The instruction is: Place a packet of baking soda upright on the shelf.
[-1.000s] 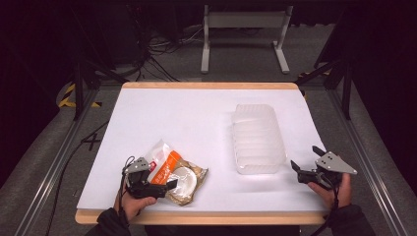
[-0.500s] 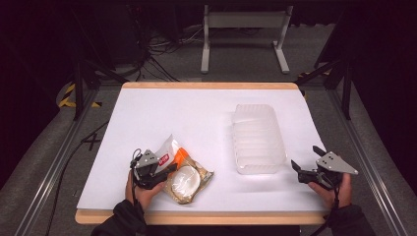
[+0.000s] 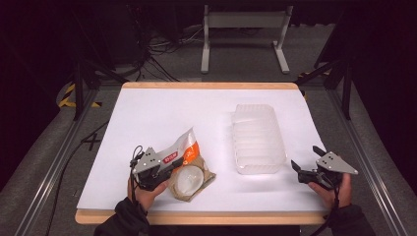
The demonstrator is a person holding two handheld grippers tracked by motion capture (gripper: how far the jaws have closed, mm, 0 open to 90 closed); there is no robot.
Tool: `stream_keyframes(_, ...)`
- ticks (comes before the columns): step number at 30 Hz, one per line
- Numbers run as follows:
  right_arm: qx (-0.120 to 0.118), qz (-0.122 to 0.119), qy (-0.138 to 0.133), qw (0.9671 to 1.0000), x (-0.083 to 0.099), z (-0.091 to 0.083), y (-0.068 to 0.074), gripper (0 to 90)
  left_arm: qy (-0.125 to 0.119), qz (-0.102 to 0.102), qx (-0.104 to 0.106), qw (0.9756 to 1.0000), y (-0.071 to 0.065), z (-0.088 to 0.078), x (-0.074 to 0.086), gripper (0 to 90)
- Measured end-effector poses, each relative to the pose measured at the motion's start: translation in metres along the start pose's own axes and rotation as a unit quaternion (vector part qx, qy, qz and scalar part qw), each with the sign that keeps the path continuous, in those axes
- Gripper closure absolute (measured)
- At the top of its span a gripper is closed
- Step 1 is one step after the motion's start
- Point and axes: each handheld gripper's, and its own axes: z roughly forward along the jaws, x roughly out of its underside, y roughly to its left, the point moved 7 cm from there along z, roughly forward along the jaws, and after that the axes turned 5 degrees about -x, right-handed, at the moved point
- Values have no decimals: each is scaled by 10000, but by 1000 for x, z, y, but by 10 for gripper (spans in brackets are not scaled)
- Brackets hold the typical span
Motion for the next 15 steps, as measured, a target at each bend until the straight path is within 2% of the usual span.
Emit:
stream_keyframes(4, 0, 12, -8, 10000, 0, 0, 0, 95, -70, 128, 122, 9998, -6, -1, -9, 899)
stream_keyframes(12, -8, 22, -19, 10000, 0, 0, 0, 94, -180, 519, 145, 9984, -15, 1, -26, 899)
stream_keyframes(15, -11, 34, -19, 10000, 0, 0, 0, 94, -247, 557, 131, 9981, -16, 0, -32, 899)
